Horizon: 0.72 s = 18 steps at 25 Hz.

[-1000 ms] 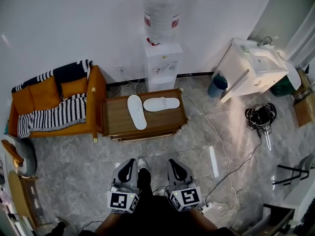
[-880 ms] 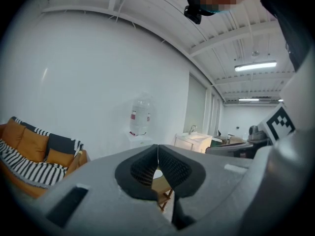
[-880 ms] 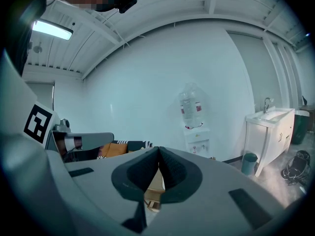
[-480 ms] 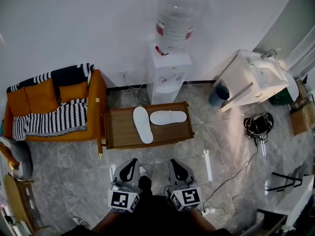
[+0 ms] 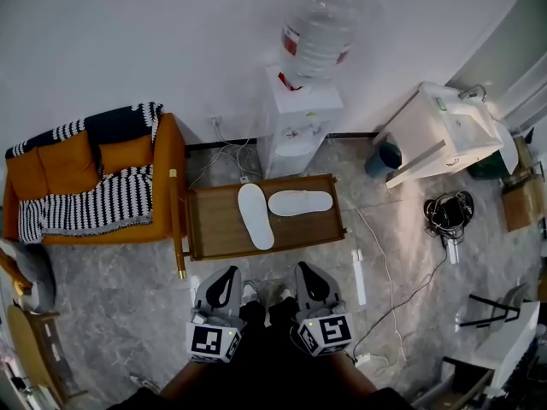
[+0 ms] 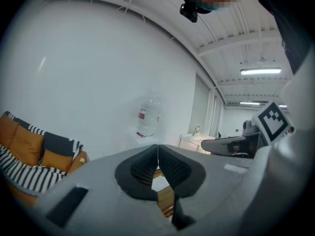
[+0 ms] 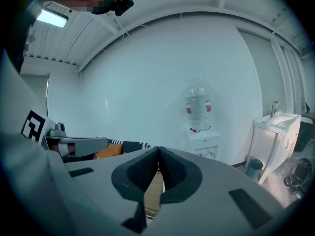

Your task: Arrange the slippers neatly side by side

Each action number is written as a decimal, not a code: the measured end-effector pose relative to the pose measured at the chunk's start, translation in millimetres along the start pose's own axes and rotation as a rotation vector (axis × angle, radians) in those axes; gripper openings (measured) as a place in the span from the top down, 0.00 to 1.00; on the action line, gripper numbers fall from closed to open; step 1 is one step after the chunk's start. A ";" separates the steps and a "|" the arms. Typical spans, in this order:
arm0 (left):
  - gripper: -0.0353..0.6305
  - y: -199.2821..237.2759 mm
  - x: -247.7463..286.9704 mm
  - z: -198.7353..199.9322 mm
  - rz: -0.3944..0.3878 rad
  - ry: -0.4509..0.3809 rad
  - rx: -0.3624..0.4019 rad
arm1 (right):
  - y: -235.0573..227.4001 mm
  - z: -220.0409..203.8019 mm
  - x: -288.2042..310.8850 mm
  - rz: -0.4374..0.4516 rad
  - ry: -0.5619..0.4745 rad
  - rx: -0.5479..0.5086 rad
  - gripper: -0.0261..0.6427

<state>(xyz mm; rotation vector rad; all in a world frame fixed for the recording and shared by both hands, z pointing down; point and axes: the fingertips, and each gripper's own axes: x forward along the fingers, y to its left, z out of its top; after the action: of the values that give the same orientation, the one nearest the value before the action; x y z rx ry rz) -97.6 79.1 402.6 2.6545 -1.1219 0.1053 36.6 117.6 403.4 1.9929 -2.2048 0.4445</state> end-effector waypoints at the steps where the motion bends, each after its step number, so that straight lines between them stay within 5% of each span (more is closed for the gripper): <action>1: 0.92 1.6 1.1 0.1 -0.001 -0.002 -0.001 | 0.1 1.1 2.4 0.000 0.002 -0.004 0.94; 18: 0.92 10.1 63.4 10.5 0.035 -0.020 -0.022 | -46.2 18.6 62.8 0.053 -0.001 -0.026 0.94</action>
<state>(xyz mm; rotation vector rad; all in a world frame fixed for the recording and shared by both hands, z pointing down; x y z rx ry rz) -60.8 25.5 405.0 2.6223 -1.1696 0.0730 76.8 48.6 410.2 1.9262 -2.2566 0.4193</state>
